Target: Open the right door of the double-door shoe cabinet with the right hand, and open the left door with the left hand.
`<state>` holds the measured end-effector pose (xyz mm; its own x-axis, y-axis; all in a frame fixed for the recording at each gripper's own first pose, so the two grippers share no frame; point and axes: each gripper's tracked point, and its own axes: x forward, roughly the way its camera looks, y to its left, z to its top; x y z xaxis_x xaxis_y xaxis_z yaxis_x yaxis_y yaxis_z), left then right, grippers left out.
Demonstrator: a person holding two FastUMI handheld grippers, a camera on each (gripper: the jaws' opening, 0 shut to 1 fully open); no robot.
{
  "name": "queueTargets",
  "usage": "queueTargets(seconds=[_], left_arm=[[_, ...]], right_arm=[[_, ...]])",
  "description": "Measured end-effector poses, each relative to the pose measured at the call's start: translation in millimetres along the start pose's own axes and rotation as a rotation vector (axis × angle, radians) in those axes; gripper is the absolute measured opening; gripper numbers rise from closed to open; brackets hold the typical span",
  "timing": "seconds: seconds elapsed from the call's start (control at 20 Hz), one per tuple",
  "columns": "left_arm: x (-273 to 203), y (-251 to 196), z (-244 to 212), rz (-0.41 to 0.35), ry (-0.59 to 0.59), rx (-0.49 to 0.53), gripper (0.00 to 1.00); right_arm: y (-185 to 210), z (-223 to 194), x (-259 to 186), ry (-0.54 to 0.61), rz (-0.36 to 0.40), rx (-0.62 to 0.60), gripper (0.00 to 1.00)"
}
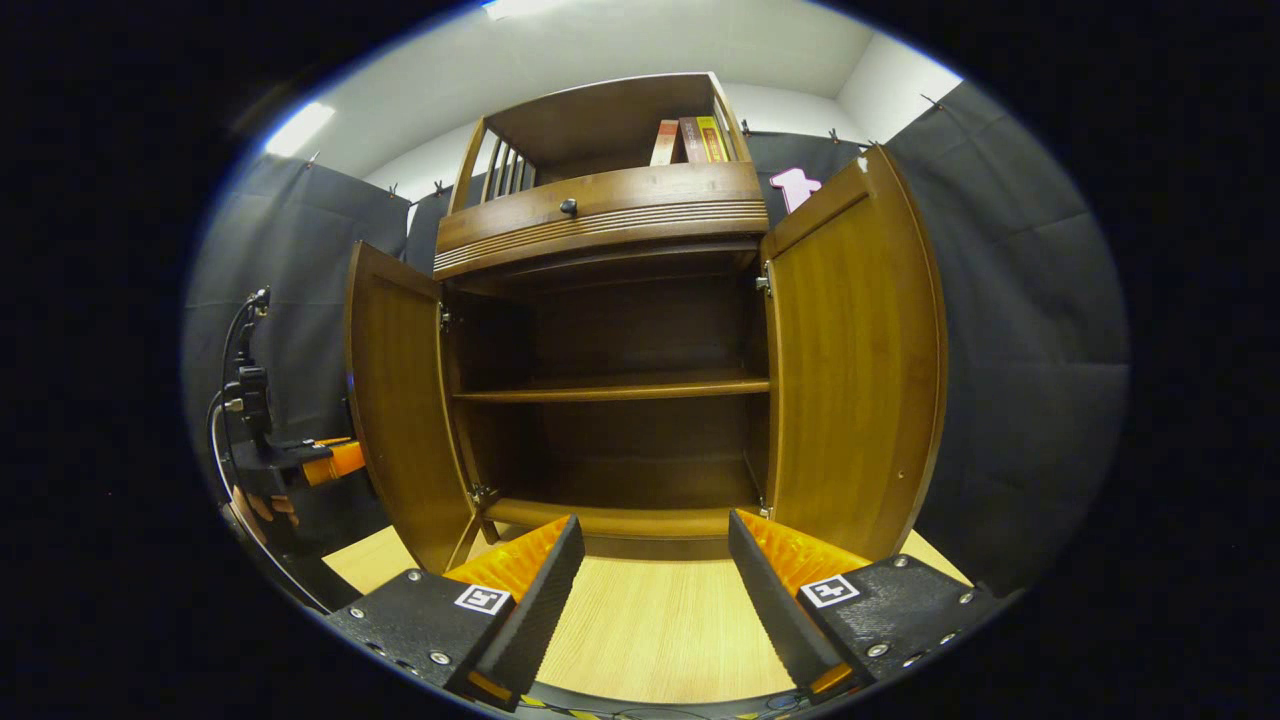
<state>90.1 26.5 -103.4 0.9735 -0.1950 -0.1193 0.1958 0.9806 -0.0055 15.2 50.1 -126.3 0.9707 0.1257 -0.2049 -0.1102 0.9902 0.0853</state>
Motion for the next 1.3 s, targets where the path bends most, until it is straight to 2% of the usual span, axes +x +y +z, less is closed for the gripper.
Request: queueTargets(seconds=[0.1, 0.3, 0.5, 0.6, 0.65, 0.75, 0.8, 1.2, 1.3], left_arm=[[-3.9, 8.0, 5.3, -0.021, -0.022, 0.005, 0.22], [-10.2, 36.0, 5.8, -0.001, -0.04, 0.055, 0.22], [-12.2, 61.9, 6.7, -0.016, -0.051, 0.017, 0.18], [-10.6, 81.7, 4.5, 0.002, -0.05, 0.03, 0.14], [-9.0, 88.6, 4.0, -0.003, -0.051, 0.019, 0.22], [-9.1, 93.7, 4.2, -0.032, -0.048, -0.01, 0.07], [-9.5, 94.4, 3.9, -0.04, -0.051, -0.004, 0.14], [-18.3, 91.8, 8.3, -0.083, -0.059, 0.0, 0.14], [-21.8, 103.2, 12.7, -0.057, -0.054, -0.005, 0.19]], right_arm=[[7.4, -1.9, 0.8, -0.001, 0.001, -0.006, 0.9], [24.2, -4.8, 0.1, -0.008, -0.001, -0.006, 0.9], [35.3, -11.4, -7.5, -0.003, -0.011, -0.013, 0.9], [39.0, -14.2, -9.8, -0.001, -0.019, -0.015, 0.9], [41.2, -14.4, -10.8, 0.0, -0.022, -0.014, 0.9], [42.6, -16.0, -11.7, 0.002, -0.025, -0.016, 0.9], [44.4, -16.1, -11.6, 0.001, -0.029, -0.019, 0.9], [38.5, -11.2, -17.9, -0.004, -0.038, -0.034, 0.9], [31.9, -11.4, -19.9, -0.002, -0.045, -0.034, 0.9]])
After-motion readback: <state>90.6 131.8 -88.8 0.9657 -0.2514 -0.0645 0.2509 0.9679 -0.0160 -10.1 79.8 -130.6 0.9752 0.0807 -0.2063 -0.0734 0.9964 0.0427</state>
